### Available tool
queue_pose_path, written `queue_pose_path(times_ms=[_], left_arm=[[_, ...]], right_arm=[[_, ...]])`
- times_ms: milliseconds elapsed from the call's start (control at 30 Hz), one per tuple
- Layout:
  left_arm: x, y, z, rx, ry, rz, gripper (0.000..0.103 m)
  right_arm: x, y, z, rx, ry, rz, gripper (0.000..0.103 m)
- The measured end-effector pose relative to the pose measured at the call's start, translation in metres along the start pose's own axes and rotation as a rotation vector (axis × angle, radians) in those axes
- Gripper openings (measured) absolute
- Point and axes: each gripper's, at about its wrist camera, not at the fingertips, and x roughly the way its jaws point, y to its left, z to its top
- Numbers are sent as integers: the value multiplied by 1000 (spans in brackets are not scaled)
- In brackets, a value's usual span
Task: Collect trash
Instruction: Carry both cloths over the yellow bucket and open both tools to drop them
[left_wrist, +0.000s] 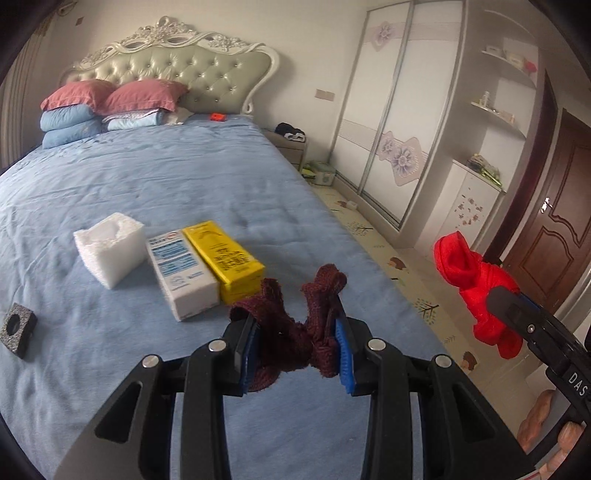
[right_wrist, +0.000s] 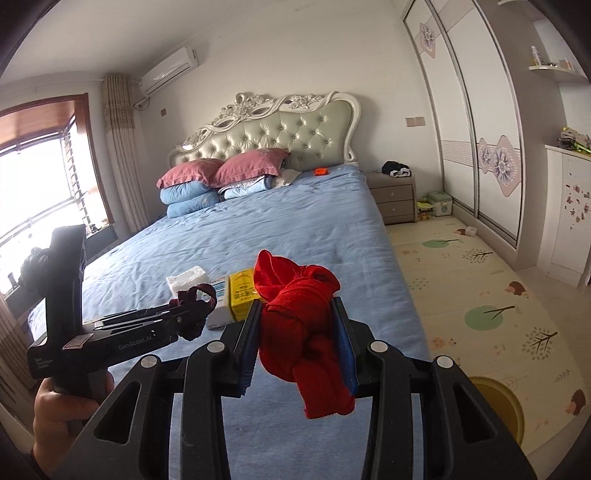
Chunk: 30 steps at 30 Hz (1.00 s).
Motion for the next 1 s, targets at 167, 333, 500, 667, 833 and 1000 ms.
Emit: queue_pose_path(times_ms=[167, 333, 500, 667, 833, 1000], left_arm=[[25, -57, 2, 61, 33, -91, 36], [54, -113, 2, 125, 75, -165, 36], [86, -165, -4, 189, 139, -224, 36], [116, -205, -12, 243, 213, -260, 36], [150, -238, -27, 281, 308, -296, 36], [182, -260, -39, 304, 380, -313, 36]], right_arm=[[-24, -48, -5, 51, -17, -86, 36], [-46, -95, -13, 96, -26, -176, 36], [-61, -141, -25, 144, -14, -253, 37], [-71, -181, -40, 192, 7, -302, 37], [-78, -207, -54, 221, 29, -338, 37], [-77, -230, -70, 266, 64, -369, 37]])
